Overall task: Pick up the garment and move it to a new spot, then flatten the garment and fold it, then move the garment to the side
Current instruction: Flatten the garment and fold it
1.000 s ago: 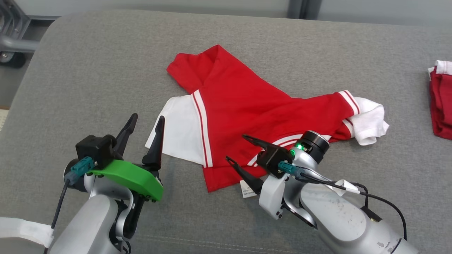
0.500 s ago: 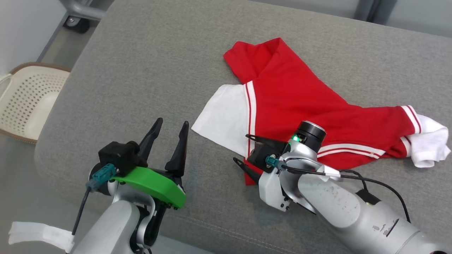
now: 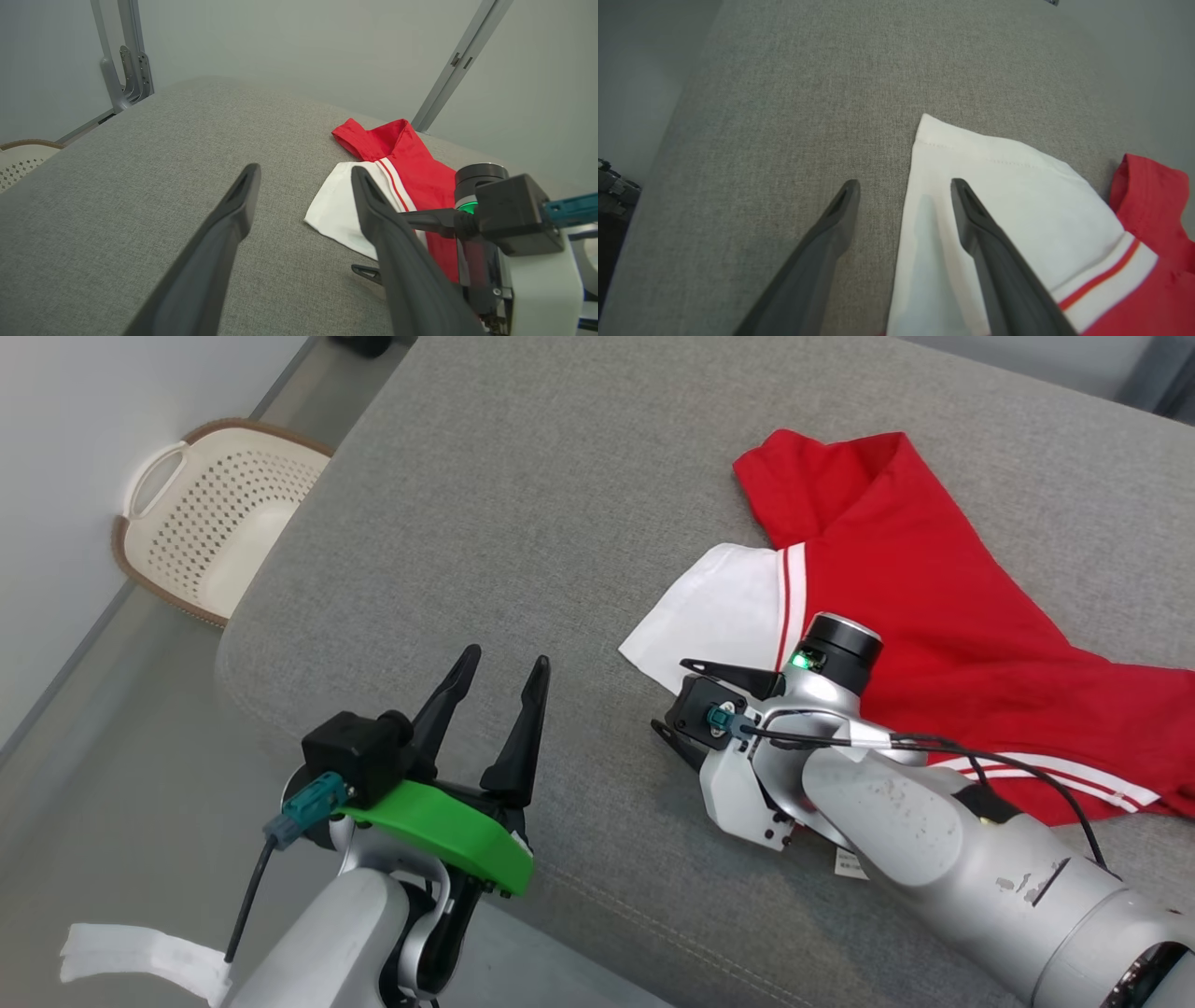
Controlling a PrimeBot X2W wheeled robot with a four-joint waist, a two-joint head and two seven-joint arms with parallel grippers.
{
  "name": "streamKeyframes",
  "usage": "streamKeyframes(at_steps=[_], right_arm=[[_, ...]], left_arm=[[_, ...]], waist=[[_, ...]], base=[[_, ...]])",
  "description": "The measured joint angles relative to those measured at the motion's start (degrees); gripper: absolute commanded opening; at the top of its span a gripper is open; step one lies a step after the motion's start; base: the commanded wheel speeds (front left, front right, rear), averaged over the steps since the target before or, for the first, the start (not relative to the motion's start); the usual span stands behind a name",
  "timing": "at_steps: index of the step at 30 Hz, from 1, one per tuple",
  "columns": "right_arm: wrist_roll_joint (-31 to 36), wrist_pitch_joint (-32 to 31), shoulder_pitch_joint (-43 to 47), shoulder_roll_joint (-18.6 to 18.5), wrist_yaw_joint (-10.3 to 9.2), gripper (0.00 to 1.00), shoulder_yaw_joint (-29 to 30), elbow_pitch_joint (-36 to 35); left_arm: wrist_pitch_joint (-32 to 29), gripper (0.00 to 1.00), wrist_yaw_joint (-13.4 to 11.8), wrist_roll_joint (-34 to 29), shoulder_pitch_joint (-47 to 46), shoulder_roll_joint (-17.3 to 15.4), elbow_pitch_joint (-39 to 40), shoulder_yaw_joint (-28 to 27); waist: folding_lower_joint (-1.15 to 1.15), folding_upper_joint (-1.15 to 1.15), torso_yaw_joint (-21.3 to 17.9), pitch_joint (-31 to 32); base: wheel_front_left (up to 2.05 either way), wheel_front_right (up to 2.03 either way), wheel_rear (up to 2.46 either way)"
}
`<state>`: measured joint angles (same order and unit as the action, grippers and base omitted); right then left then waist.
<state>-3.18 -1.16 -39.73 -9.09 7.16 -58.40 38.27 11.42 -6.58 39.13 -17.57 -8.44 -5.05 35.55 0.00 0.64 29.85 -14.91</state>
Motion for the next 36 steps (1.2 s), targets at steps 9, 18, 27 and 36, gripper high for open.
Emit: streamKeyframes(at_steps=[9,18,27,36], right_arm=[[-3.41,-2.08,-2.50,-0.54,0.02,1.00,-3.24,3.44],[-6.19,-5.23,-5.46,-0.41,0.40,1.00,-5.14,6.19],[-7.95,-7.14,-7.45,-0.94,0.55,0.00,-4.89,7.89],[-11.09,-3.16,-9.97,-3.98,-0.26,0.00,1.88,5.76]], left_arm=[[0.52,1.00,0.00,0.00,0.04,0.23,0.22,-0.30],[0.75,1.00,0.00,0.00,0.15,0.27,0.45,-0.47],[0.75,1.00,0.00,0.00,0.18,0.26,0.54,-0.60],[0.71,1.00,0.10,0.00,0.10,-0.03,-0.14,-0.90]], waist=[[0.00,0.00,2.65,-2.15],[0.00,0.00,3.11,-2.45],[0.00,0.00,3.06,-2.56],[0.00,0.00,2.57,-0.88]], base=[[0.00,0.00,0.00],[0.00,0.00,0.00],[0.00,0.00,0.00],[0.00,0.00,0.00]])
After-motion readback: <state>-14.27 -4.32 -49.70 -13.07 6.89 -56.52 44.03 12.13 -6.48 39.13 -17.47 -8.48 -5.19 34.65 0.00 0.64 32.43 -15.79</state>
